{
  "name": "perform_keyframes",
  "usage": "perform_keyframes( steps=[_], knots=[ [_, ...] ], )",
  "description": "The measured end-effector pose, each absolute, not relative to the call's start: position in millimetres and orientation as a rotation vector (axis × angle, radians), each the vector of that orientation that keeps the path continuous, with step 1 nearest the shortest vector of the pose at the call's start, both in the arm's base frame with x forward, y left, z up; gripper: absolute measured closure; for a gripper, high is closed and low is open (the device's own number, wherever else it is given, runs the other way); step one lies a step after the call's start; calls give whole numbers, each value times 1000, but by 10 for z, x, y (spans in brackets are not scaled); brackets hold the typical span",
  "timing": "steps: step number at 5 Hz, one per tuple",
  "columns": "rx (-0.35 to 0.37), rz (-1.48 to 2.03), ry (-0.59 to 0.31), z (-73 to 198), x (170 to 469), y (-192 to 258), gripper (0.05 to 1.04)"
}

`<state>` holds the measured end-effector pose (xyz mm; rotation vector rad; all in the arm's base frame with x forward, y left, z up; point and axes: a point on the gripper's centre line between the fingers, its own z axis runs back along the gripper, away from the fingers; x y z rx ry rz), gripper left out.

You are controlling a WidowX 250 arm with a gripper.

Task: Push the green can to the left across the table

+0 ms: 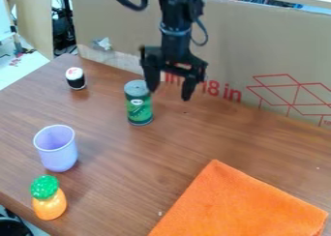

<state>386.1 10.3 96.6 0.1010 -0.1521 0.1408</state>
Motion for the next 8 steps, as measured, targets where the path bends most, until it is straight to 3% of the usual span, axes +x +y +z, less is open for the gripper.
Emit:
perform_keyframes(
  steps=[1, 2, 3, 4, 5, 6, 8],
  knots=[
    [75, 83, -213, 1223, 3782, 48, 83],
    [10, -48, -108, 1353, 3505, -244, 83],
    [10, -126, 17, 1423, 3025, -537, 83],
    [22, -141, 82, 1465, 2612, -700, 83],
    [-6, -184, 74, 1509, 2275, -855, 83],
    [-27, -183, 100, 1489, 2123, -902, 83],
    [-28, -182, 103, 1486, 2121, -903, 83]
  ],
)
